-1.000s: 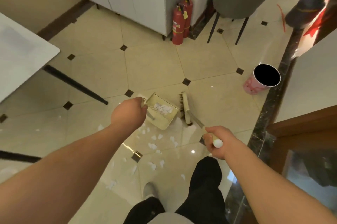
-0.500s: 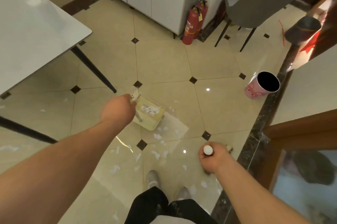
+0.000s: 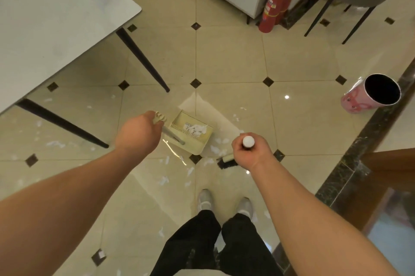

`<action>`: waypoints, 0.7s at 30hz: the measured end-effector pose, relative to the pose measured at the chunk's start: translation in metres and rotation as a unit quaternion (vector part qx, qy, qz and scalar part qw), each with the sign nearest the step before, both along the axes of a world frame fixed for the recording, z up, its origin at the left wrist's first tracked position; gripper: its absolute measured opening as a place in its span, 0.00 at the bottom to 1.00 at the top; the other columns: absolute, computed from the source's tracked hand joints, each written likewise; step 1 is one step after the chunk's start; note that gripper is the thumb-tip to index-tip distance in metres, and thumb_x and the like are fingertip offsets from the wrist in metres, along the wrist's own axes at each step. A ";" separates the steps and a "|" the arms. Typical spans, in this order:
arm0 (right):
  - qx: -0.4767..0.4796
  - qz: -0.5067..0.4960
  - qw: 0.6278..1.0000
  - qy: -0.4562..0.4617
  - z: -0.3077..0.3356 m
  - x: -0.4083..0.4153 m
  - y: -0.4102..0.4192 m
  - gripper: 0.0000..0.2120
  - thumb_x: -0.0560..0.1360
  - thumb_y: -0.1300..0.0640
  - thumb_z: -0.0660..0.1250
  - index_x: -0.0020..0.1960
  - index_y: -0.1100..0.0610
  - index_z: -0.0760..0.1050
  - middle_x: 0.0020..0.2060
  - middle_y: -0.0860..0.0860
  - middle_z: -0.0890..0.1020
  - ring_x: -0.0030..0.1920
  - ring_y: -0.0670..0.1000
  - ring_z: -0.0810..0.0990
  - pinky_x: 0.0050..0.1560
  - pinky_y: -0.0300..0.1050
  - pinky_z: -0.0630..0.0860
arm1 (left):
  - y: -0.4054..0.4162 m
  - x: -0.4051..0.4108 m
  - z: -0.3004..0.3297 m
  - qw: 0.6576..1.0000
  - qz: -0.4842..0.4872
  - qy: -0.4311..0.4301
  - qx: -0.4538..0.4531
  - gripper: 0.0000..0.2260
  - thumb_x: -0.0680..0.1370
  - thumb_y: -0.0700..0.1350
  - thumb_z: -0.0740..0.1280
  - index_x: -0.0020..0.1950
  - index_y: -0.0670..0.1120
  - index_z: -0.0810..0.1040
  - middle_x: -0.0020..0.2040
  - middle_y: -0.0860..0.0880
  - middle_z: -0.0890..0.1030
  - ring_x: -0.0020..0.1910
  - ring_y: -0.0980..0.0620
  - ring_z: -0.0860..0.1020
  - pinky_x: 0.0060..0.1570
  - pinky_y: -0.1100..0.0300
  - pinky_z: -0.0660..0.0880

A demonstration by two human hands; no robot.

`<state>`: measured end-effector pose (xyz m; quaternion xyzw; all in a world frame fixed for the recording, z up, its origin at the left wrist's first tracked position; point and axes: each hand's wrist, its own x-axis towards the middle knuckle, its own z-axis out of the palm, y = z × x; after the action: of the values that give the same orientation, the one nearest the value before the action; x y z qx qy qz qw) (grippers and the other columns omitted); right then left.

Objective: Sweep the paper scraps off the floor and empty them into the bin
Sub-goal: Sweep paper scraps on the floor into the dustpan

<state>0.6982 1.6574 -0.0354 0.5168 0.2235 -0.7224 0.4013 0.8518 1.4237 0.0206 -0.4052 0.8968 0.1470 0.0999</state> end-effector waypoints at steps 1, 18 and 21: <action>0.004 0.019 1.000 0.012 -0.002 -0.005 0.001 0.07 0.74 0.69 0.60 0.42 0.58 0.68 0.31 0.51 0.68 0.26 0.48 0.70 0.21 0.35 0.73 | 0.000 0.001 0.002 1.000 0.006 -0.004 -0.006 0.14 0.83 0.57 0.58 0.61 0.50 0.75 0.37 0.51 0.77 0.35 0.47 0.78 0.33 0.56 0.74; 0.041 0.450 0.889 0.075 0.056 -0.062 0.017 0.10 0.79 0.61 0.65 0.60 0.58 0.70 0.24 0.53 0.74 0.20 0.46 0.73 0.20 0.37 0.74 | -0.008 -0.054 0.073 0.986 0.144 0.050 -0.072 0.20 0.83 0.59 0.58 0.68 0.48 0.73 0.41 0.48 0.79 0.38 0.46 0.80 0.37 0.51 0.80; 0.032 0.500 0.863 0.064 0.054 -0.049 0.012 0.14 0.79 0.60 0.65 0.64 0.57 0.70 0.24 0.54 0.74 0.22 0.46 0.72 0.19 0.37 0.73 | -0.013 -0.055 0.083 0.981 0.158 0.064 -0.089 0.23 0.83 0.61 0.56 0.69 0.48 0.73 0.41 0.48 0.80 0.38 0.45 0.80 0.40 0.48 0.81</action>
<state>0.6488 1.6691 0.0187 0.3010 0.4999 -0.4485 0.6770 0.7972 1.4110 0.1041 -0.5387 0.8356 0.1059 -0.0190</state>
